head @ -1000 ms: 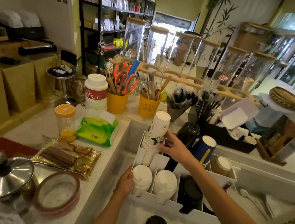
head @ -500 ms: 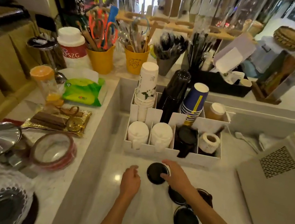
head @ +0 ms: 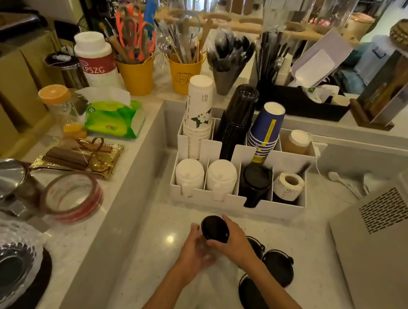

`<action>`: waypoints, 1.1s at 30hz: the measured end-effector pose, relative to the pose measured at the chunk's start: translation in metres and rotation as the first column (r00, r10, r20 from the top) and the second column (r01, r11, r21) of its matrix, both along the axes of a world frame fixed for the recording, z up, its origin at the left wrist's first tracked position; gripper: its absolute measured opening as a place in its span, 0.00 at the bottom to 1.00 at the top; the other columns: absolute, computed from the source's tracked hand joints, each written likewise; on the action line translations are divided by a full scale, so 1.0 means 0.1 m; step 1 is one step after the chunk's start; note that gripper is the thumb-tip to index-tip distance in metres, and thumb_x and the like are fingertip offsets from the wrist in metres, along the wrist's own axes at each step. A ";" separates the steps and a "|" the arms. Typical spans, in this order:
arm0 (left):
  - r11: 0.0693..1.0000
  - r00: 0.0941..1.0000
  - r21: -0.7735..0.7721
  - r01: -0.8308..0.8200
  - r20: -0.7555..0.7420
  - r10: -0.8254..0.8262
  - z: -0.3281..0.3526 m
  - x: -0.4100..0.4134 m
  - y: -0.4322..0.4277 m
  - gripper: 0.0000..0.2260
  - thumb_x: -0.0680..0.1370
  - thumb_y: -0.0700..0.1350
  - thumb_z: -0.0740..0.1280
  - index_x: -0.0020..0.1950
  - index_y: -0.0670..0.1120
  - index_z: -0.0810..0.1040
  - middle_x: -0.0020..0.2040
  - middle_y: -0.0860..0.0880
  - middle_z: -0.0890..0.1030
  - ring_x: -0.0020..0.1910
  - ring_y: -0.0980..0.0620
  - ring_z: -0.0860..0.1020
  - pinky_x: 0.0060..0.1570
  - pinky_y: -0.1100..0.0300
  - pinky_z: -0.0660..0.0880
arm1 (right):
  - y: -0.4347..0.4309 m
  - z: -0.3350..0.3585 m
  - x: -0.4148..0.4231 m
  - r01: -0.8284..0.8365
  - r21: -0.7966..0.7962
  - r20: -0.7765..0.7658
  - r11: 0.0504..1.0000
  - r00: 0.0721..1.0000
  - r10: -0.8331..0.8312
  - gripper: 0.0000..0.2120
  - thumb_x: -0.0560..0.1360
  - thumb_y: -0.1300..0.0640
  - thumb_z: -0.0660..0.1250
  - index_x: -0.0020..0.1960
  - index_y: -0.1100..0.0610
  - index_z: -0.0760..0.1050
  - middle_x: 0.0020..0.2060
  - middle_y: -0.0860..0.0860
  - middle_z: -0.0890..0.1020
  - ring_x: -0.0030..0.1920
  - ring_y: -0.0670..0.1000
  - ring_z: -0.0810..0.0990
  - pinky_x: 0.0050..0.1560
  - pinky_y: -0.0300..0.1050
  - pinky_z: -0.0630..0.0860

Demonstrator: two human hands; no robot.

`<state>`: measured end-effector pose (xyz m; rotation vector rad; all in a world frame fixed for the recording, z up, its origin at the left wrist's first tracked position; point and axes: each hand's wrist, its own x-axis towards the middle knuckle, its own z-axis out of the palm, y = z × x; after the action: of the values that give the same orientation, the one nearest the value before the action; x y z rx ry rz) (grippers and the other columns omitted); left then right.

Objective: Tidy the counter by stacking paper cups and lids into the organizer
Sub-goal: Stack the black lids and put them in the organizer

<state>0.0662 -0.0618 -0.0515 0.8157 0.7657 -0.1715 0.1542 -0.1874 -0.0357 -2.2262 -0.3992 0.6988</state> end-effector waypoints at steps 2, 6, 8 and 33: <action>0.966 0.997 -0.253 -0.047 0.044 0.060 -0.01 -0.02 0.02 0.26 0.75 0.70 0.56 0.59 0.57 0.82 0.59 0.45 0.84 0.58 0.40 0.82 0.52 0.41 0.80 | -0.04 0.10 -0.14 -0.048 -0.009 0.012 0.999 0.999 0.048 0.49 0.64 0.34 0.73 0.78 0.49 0.57 0.73 0.49 0.68 0.71 0.51 0.68 0.70 0.48 0.67; 0.938 0.996 -0.344 -0.037 0.069 0.064 0.06 0.00 -0.07 0.25 0.76 0.65 0.62 0.67 0.51 0.77 0.64 0.39 0.80 0.63 0.37 0.78 0.62 0.39 0.75 | -0.06 0.25 -0.46 -0.095 -0.147 0.331 0.984 0.933 0.140 0.40 0.64 0.33 0.71 0.71 0.47 0.66 0.62 0.46 0.79 0.60 0.48 0.77 0.63 0.47 0.73; 0.958 0.996 -0.287 -0.010 0.077 0.034 0.04 0.02 -0.15 0.24 0.77 0.63 0.63 0.67 0.50 0.77 0.62 0.38 0.81 0.62 0.38 0.79 0.61 0.41 0.76 | -0.06 0.26 -0.55 -0.071 -0.144 0.339 0.987 0.933 0.117 0.37 0.66 0.36 0.72 0.70 0.48 0.68 0.59 0.47 0.80 0.58 0.48 0.78 0.62 0.48 0.73; 0.983 0.989 -0.135 -0.122 0.069 0.132 0.00 0.04 0.01 0.26 0.78 0.63 0.58 0.61 0.44 0.80 0.60 0.36 0.81 0.53 0.38 0.83 0.57 0.40 0.78 | -0.42 0.36 -0.28 0.192 -0.039 0.018 0.981 0.981 -0.192 0.44 0.62 0.41 0.79 0.71 0.50 0.63 0.67 0.51 0.71 0.65 0.52 0.72 0.66 0.50 0.73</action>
<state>0.0705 -0.0609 -0.0519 0.6433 0.7230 -0.0739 0.1259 -0.2297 0.0007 -2.2722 -0.1742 0.5935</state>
